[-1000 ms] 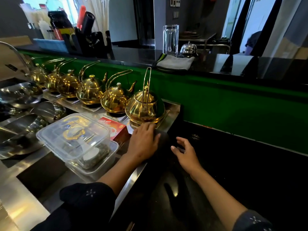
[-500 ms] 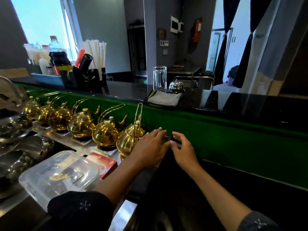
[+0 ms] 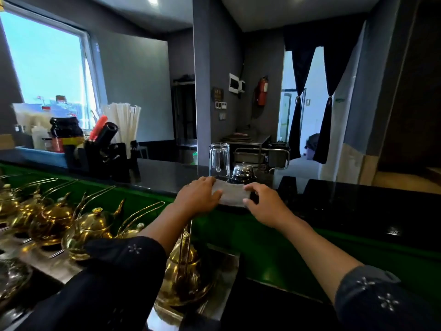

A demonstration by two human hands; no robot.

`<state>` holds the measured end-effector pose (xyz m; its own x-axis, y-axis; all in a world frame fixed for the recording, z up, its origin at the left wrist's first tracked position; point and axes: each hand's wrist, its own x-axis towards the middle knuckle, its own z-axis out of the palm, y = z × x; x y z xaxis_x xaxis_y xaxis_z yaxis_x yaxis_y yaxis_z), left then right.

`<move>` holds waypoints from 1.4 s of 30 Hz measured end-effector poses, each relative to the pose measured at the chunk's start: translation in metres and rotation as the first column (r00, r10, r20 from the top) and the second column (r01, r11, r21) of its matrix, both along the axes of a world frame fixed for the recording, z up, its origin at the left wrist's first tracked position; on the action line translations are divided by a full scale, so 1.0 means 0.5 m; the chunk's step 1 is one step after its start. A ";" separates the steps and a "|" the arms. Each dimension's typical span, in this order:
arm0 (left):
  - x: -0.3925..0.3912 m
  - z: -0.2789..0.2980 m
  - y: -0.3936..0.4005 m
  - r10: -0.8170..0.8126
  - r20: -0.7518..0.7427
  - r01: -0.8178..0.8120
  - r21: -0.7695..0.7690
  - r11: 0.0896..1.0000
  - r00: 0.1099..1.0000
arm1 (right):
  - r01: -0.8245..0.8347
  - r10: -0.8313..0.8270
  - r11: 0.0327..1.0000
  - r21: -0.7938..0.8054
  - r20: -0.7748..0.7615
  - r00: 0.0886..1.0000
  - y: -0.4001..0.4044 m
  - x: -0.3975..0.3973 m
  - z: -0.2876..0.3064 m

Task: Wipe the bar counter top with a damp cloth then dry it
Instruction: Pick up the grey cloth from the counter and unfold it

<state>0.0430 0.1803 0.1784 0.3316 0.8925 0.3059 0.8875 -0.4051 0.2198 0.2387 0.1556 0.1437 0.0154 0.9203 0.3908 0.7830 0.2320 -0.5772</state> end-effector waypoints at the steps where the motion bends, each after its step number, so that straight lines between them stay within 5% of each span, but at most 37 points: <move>1: -0.002 0.000 0.013 -0.037 -0.031 0.036 -0.035 0.999 0.999 | -0.016 0.018 0.999 -0.039 0.054 0.998 0.013 0.000 -0.001; 6: -0.001 -0.024 0.064 -0.227 -0.268 0.173 -0.209 0.962 0.936 | -0.044 0.116 0.978 -0.206 0.352 0.929 0.054 -0.005 -0.016; 12: 0.003 -0.067 0.085 -0.200 -0.259 0.205 -0.009 0.979 0.945 | -0.059 0.085 0.993 -0.098 0.279 0.957 0.052 0.003 -0.021; 16: -0.002 -0.044 0.065 -0.234 -0.238 0.214 -0.105 0.971 0.943 | -0.069 0.096 0.992 -0.110 0.266 0.959 0.025 0.008 0.008; 26: 0.075 0.046 -0.089 -0.405 0.379 0.513 -0.250 0.821 0.832 | 0.047 -0.040 0.994 0.094 -0.082 0.996 -0.110 0.098 0.071; 30: 0.137 0.036 -0.158 -0.306 0.662 0.613 -0.294 0.733 0.684 | 0.165 -0.145 0.973 0.164 -0.124 0.982 -0.149 0.129 0.078; 33: 0.189 0.016 -0.196 -0.070 0.890 0.707 -0.307 0.637 0.450 | 0.120 -0.090 0.979 0.163 -0.179 0.980 -0.199 0.135 0.075; 35: 0.219 0.002 -0.209 0.046 0.933 0.695 -0.298 0.655 0.357 | 0.118 -0.079 0.977 0.177 -0.213 0.974 -0.228 0.138 0.071; 38: 0.252 -0.017 -0.230 0.083 0.930 0.629 -0.306 0.715 0.359 | 0.161 -0.111 0.975 0.155 -0.290 0.951 -0.265 0.143 0.060; 42: 0.277 -0.020 -0.261 0.151 0.952 0.703 -0.298 0.646 0.265 | 0.167 -0.100 0.969 0.184 -0.330 0.939 -0.302 0.153 0.050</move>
